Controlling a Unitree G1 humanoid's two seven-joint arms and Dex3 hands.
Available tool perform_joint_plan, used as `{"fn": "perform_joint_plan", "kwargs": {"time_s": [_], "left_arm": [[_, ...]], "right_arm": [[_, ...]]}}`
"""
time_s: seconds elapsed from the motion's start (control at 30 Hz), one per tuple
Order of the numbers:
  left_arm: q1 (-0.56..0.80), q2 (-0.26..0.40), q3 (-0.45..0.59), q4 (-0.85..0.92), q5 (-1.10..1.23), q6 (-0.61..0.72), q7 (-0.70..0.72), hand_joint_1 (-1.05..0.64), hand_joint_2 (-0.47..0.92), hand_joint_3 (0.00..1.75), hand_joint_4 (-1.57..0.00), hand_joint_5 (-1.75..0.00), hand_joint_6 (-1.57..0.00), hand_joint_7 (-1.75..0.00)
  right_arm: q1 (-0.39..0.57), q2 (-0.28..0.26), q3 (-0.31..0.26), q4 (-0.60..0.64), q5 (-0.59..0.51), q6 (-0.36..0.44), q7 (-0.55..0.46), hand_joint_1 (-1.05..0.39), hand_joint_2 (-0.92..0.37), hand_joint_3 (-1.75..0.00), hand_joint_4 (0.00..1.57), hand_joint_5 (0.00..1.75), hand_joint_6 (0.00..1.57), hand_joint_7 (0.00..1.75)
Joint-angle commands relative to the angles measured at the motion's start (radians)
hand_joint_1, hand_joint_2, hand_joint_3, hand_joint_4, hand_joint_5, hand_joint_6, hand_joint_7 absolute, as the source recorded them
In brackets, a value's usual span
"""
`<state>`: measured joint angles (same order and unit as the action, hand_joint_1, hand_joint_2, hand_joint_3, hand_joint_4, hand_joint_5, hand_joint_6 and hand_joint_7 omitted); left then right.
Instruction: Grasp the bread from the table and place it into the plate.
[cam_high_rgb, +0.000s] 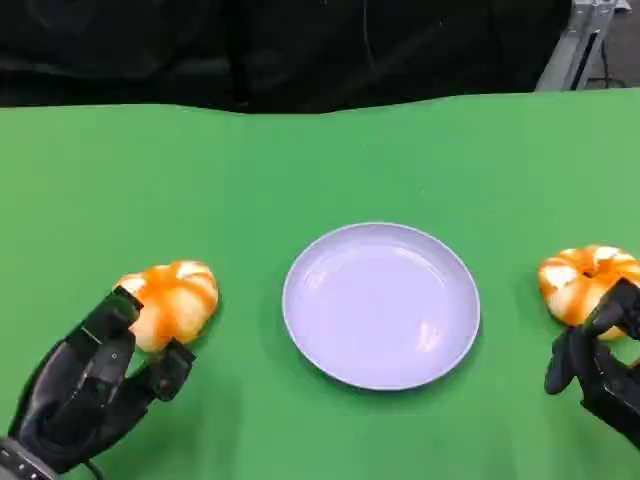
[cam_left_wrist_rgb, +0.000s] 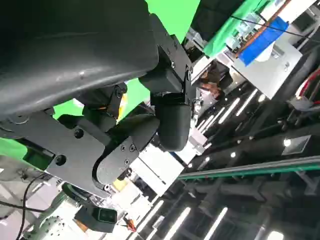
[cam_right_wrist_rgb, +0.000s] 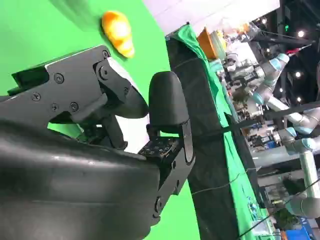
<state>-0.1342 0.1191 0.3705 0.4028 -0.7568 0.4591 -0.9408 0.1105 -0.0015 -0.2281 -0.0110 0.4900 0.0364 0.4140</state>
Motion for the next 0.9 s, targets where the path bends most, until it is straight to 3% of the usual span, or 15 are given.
{"fn": "perform_joint_plan", "kwargs": {"time_s": [0.03,0.4,0.6,0.67,0.73,0.8,0.83,0.9], "left_arm": [[-0.002,0.011,0.004,0.005,0.001,-0.008,0.016,-0.21,0.6,1.22,-0.83,-1.75,-0.76,-1.75],[0.009,0.016,0.007,-0.002,-0.005,0.002,0.013,-0.19,0.57,1.25,-0.83,-1.75,-0.77,-1.74],[0.022,0.001,0.006,-0.028,0.019,-0.051,0.038,-0.17,0.56,1.3,-0.84,-1.75,-0.81,-1.63],[0.043,-0.028,-0.001,-0.076,0.076,-0.157,0.102,-0.13,0.51,1.25,-0.82,-1.67,-0.9,-1.28],[0.067,-0.057,-0.014,-0.129,0.148,-0.276,0.175,-0.16,0.53,1.01,-0.79,-1.5,-0.9,-1.04],[0.086,-0.076,-0.03,-0.167,0.208,-0.369,0.231,-0.23,0.72,0.49,-0.75,-1.2,-0.93,-0.69],[0.099,-0.069,-0.056,-0.183,0.325,-0.525,0.273,-0.27,0.78,0.38,-0.72,-1.1,-0.91,-0.59],[0.115,-0.044,-0.098,-0.203,0.519,-0.754,0.346,-0.37,0.88,0.23,-0.69,-0.71,-0.87,-0.26]], "right_arm": [[-0.009,-0.017,-0.009,0.001,0.004,-0.005,-0.005,-0.07,-0.64,-1.1,0.79,1.75,0.69,1.6],[-0.004,-0.019,-0.006,0.001,0.004,-0.013,0.006,-0.09,-0.64,-1.07,0.78,1.75,0.7,1.57],[-0.01,-0.02,-0.007,0.001,0.005,-0.002,-0.003,-0.09,-0.64,-1.06,0.78,1.75,0.7,1.56],[-0.012,-0.019,-0.009,-0.002,0.007,0.001,-0.009,-0.08,-0.64,-1.07,0.79,1.75,0.71,1.56],[-0.013,-0.021,-0.009,0.001,0.011,0.0,-0.003,-0.08,-0.64,-1.07,0.8,1.75,0.72,1.56],[-0.012,-0.021,-0.009,0.003,0.013,-0.002,0.001,-0.08,-0.64,-1.08,0.8,1.75,0.71,1.56],[-0.012,-0.022,-0.009,0.005,0.011,-0.007,0.005,-0.08,-0.64,-1.08,0.8,1.75,0.71,1.56],[-0.012,-0.023,-0.009,0.007,0.008,-0.013,0.007,-0.08,-0.64,-1.08,0.79,1.75,0.71,1.56]]}}
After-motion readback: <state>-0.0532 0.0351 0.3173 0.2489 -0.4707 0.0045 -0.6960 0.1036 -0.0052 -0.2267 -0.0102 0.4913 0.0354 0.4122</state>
